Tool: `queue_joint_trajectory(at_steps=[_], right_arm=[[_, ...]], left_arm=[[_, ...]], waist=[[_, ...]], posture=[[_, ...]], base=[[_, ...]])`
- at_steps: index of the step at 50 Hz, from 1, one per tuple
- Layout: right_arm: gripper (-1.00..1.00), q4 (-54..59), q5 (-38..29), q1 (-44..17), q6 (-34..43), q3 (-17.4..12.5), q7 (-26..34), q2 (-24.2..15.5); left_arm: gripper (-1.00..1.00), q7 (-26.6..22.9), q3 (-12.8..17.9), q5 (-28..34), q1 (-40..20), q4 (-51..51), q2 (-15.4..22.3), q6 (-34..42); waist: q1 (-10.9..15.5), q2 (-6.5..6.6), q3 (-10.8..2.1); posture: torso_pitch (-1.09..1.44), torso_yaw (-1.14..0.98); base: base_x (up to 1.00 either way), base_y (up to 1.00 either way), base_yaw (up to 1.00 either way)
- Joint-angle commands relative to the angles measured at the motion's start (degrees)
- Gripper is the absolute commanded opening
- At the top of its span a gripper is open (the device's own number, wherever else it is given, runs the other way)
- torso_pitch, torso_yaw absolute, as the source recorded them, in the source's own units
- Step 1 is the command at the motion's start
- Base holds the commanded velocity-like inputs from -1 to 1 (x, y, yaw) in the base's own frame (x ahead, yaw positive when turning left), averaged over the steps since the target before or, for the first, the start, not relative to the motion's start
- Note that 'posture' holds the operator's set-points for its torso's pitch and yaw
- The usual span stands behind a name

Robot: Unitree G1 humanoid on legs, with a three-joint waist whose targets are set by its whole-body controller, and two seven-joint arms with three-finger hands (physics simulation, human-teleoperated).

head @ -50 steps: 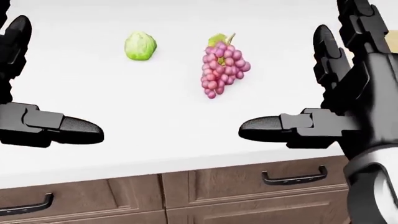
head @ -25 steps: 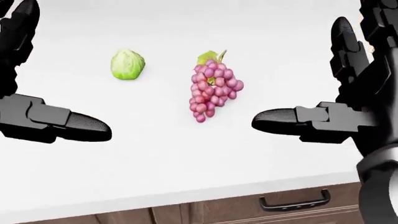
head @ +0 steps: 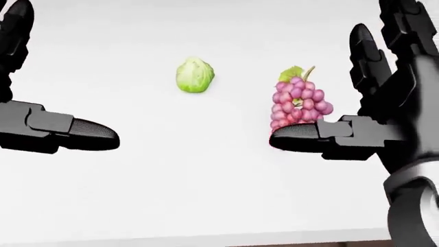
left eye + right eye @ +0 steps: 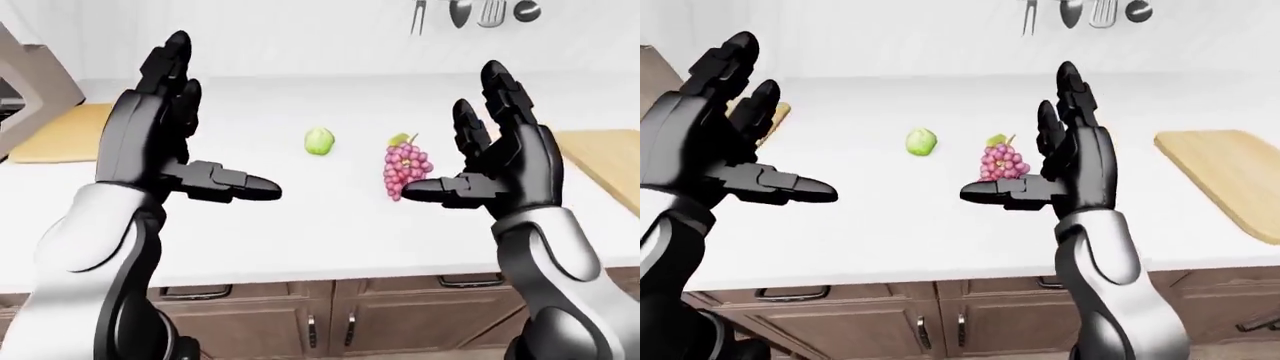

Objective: Place the grape and the brussel sprout on separate cutting boards.

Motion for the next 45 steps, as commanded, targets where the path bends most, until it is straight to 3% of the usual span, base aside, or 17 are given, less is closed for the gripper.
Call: queue_joint_trajectory(at_steps=[1,5,6,10,14,19,21,27,37,41,45], right_arm=[[1.00,-1.3,0.2,-1.6,-1.6,-2.9,-1.2,-1.2],[1.00,0.5,0.2,-1.1,-4.3,-3.7,-2.3,-2.1],[1.00,0.8,-0.2,-1.0,-4.9,-3.6,-2.7,-2.4],[1.00,1.0,-2.7,-1.0,-4.9,-2.4,-3.3,-3.5],[1.00,4.6,-10.3,-0.9,-7.6,1.1,-0.9,-3.3],[1.00,5.9,-21.8,-3.9,-3.9,5.3,0.2,-3.1],[1.00,5.9,-27.7,-6.0,-0.3,8.3,1.1,-3.2],[1.00,7.5,-42.6,-8.6,3.9,14.0,7.8,-0.6],[1.00,14.2,-60.2,-7.5,0.3,17.9,16.2,6.5],[1.00,18.1,-61.6,-7.7,-2.9,15.7,16.6,9.5],[1.00,20.9,-62.2,-7.4,-5.2,15.8,15.9,10.2]], left_arm=[[1.00,-0.3,-1.2,-0.2,-1.9,-0.3,0.0,-1.3],[1.00,-0.5,-2.0,0.4,-2.3,-0.2,-0.1,-1.2],[1.00,-0.5,-2.4,0.6,-2.5,-0.2,-0.1,-1.0],[1.00,-0.9,-4.2,1.9,-3.8,1.3,-0.1,-1.8],[1.00,-1.9,-4.1,3.0,-4.4,-0.1,-0.3,-0.1],[1.00,-2.6,-3.6,3.8,-3.7,-0.3,-0.7,-0.6],[1.00,-2.8,-3.6,3.9,-3.5,-0.2,-0.9,-0.9],[1.00,-3.1,-3.3,4.1,-4.3,-1.0,-0.8,0.6],[1.00,-3.1,-2.0,3.4,-3.8,-0.6,-0.5,0.0],[1.00,-2.6,-2.1,3.1,-3.2,-0.5,-0.8,-0.6],[1.00,-2.5,-2.0,2.8,-4.1,-0.7,-0.5,0.4]], waist=[[-0.8,-0.07,-1.31],[-0.7,-4.54,-1.62],[-0.1,-3.50,-1.39],[-0.2,-2.99,-1.85],[-0.5,-2.35,-2.12],[-0.7,-2.07,-2.42],[-0.7,-1.96,-2.51],[-0.8,-1.81,-2.42],[-0.9,-1.18,-2.43],[-1.0,-0.91,-2.39],[-1.0,-0.72,-2.54]], posture=[[0.00,0.00],[0.00,0.00],[0.00,0.00],[0.00,0.00],[0.00,0.00],[0.00,0.00],[0.00,0.00],[0.00,0.00],[0.00,0.00],[0.00,0.00],[0.00,0.00]], base=[[0.00,0.00,0.00],[0.00,0.00,0.00],[0.00,0.00,0.00],[0.00,0.00,0.00],[0.00,0.00,0.00],[0.00,0.00,0.00],[0.00,0.00,0.00],[0.00,0.00,0.00],[0.00,0.00,0.00],[0.00,0.00,0.00],[0.00,0.00,0.00]])
